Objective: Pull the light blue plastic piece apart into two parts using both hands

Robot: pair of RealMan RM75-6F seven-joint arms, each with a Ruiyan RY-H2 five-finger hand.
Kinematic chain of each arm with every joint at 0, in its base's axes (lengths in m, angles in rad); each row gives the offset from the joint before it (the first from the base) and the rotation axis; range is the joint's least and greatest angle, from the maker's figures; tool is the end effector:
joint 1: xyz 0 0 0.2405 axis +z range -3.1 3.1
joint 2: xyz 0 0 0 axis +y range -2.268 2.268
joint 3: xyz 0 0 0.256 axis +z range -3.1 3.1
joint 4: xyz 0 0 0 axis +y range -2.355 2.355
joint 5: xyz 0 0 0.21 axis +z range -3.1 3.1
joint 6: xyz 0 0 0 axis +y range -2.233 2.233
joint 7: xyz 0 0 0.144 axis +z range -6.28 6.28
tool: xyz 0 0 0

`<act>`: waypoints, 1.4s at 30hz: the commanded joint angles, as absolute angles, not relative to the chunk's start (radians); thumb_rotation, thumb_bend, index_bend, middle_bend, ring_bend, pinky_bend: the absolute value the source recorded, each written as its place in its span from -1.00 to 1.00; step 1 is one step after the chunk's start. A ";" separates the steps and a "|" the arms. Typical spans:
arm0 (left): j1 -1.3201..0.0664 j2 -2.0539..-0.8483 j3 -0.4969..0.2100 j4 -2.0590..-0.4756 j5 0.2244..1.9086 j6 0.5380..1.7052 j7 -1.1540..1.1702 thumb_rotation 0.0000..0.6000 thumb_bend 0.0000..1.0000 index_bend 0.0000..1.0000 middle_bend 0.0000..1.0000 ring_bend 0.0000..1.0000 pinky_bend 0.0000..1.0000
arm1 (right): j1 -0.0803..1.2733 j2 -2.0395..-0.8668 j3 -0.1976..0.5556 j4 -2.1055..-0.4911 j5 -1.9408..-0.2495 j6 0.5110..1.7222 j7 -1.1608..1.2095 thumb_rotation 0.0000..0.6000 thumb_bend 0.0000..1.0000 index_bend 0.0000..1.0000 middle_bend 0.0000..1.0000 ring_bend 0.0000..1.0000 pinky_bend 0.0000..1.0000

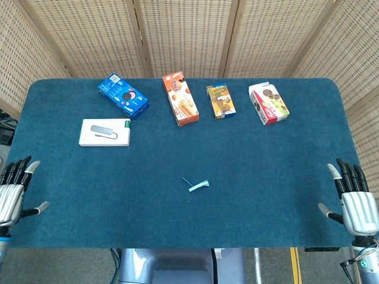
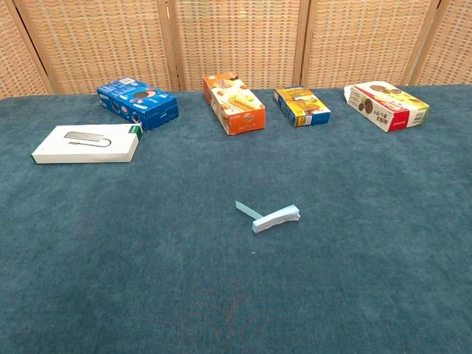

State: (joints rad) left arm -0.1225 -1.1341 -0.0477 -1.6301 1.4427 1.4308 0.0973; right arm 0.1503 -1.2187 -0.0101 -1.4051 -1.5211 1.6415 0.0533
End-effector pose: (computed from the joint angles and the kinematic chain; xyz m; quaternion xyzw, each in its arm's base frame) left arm -0.3097 0.1915 0.1479 -0.6088 -0.3869 -0.3554 0.5945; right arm -0.3208 -0.1917 0.1573 0.6018 -0.3156 0.4273 0.5963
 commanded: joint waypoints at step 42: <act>-0.149 -1.158 -0.062 -1.620 1.379 1.371 0.146 1.00 -1.00 -1.00 -1.00 -1.00 -1.00 | 0.781 -1.507 0.226 -1.570 -1.165 0.795 -0.496 1.00 -0.63 -0.31 -1.00 -1.00 -1.00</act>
State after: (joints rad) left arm -0.1490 -1.1575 -0.0622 -1.6199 1.3794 1.3713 0.1462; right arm 0.7290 -1.4507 0.2051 -1.5828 -1.2542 0.8347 -0.4099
